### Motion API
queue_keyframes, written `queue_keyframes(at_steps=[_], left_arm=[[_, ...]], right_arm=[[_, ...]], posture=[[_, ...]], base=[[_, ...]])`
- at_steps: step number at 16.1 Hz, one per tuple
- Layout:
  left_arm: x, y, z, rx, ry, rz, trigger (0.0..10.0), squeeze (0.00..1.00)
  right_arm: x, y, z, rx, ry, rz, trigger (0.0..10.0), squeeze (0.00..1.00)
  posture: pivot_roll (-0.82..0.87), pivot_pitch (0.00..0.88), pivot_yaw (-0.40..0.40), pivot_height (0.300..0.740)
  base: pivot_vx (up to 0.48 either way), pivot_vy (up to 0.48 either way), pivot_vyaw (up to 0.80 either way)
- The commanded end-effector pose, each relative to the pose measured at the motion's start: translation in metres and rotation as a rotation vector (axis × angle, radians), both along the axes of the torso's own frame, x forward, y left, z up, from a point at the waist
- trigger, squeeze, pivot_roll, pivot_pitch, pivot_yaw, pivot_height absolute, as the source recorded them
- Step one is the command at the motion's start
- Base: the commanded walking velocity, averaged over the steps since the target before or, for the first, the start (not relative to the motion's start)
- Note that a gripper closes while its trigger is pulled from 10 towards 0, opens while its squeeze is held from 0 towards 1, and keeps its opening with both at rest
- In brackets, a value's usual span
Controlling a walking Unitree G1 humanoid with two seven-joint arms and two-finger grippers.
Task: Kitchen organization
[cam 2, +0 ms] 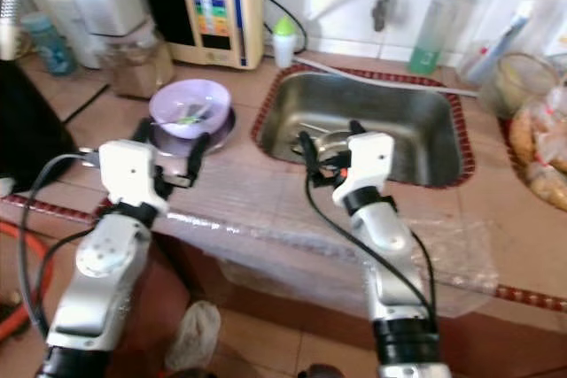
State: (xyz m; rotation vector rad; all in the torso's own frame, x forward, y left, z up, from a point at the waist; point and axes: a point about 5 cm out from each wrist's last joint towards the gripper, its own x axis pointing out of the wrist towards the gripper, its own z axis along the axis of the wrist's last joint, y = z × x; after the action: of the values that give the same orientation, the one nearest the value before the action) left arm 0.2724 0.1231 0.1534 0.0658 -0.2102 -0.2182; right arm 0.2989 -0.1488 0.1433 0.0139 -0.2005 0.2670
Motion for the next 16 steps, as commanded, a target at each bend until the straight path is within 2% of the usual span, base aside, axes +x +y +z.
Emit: queue_keyframes(at_steps=[1,6,10,16], left_arm=[[0.0017,0.0057,0.0001,0.014,-0.003,0.014,10.0,0.0],[-0.0001,0.0109,-0.0023,-0.018,0.004,0.039,10.0,0.0],[-0.0017,0.0129,-0.0011,-0.011,-0.016,0.042,10.0,0.0],[-0.0006,0.0124,0.0029,-0.017,-0.032,0.038,10.0,0.0]], right_arm=[[0.0017,0.0027,0.0013,0.009,-0.001,0.009,10.0,0.0],[0.0024,0.0018,0.0007,0.002,-0.001,0.007,10.0,0.0],[0.0037,0.0036,0.0015,-0.002,-0.004,0.017,10.0,0.0],[0.003,0.0045,0.002,-0.014,-0.012,0.025,10.0,0.0]], posture=[[-0.05,0.0,0.037,0.74],[-0.04,0.0,0.032,0.74],[-0.04,0.0,0.027,0.74],[-0.04,0.0,0.028,0.74]], base=[[0.0,-0.285,0.0],[0.0,0.0,0.0],[0.0,0.0,0.0],[0.314,0.0,0.0]])
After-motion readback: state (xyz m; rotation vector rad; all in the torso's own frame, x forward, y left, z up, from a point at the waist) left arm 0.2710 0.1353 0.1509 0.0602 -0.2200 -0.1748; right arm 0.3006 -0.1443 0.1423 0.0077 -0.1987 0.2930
